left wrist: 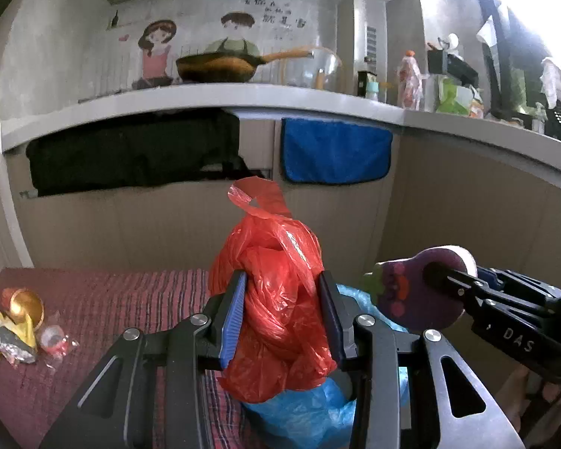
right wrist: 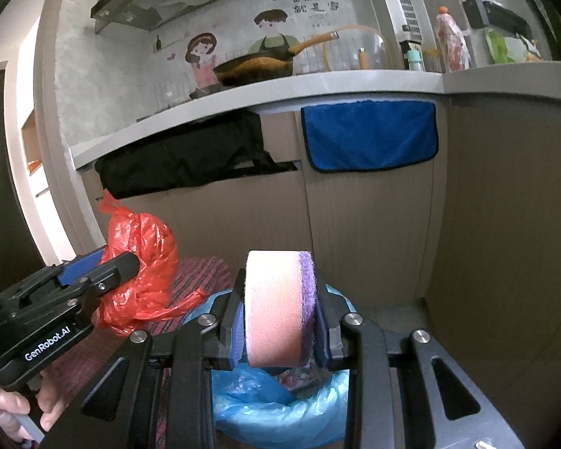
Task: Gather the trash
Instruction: 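Carry the red bag and pink cup over the blue bin with both tools, then open both tools to drop the red bag and pink cup into the bin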
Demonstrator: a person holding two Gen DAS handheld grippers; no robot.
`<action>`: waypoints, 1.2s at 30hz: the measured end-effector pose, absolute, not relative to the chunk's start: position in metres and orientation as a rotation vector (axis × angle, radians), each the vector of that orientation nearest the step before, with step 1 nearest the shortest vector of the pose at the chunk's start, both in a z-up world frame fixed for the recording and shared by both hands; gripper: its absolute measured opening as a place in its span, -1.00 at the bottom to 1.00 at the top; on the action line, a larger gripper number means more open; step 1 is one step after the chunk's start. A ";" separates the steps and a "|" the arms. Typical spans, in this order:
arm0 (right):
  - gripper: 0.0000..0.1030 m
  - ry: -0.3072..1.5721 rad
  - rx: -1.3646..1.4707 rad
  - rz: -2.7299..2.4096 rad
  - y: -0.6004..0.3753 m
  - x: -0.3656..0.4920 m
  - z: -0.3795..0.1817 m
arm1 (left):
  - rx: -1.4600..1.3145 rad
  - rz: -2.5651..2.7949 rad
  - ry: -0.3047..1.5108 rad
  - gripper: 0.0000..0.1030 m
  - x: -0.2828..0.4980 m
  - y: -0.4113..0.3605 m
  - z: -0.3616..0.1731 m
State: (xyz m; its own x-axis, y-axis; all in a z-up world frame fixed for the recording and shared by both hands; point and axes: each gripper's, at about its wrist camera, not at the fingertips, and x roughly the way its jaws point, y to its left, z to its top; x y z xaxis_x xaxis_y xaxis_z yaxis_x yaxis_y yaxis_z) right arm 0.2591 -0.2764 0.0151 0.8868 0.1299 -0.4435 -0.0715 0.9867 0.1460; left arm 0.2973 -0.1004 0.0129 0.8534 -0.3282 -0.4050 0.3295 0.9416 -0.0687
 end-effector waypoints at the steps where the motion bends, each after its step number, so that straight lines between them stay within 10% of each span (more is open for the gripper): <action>1: -0.47 0.476 0.129 0.104 -0.277 0.261 0.013 | -0.001 -0.346 0.436 -0.24 0.301 -0.101 0.009; 36: -0.35 0.577 0.157 0.092 -0.286 0.305 -0.040 | -0.069 -0.433 0.597 -0.06 0.352 -0.111 -0.046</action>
State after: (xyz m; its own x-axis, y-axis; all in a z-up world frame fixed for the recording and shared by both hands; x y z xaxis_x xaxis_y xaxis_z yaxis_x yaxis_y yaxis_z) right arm 0.3050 -0.2864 -0.0399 0.8344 0.1306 -0.5355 -0.0425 0.9839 0.1737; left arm 0.3523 -0.1114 -0.0465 0.7403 -0.4143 -0.5294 0.3752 0.9081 -0.1861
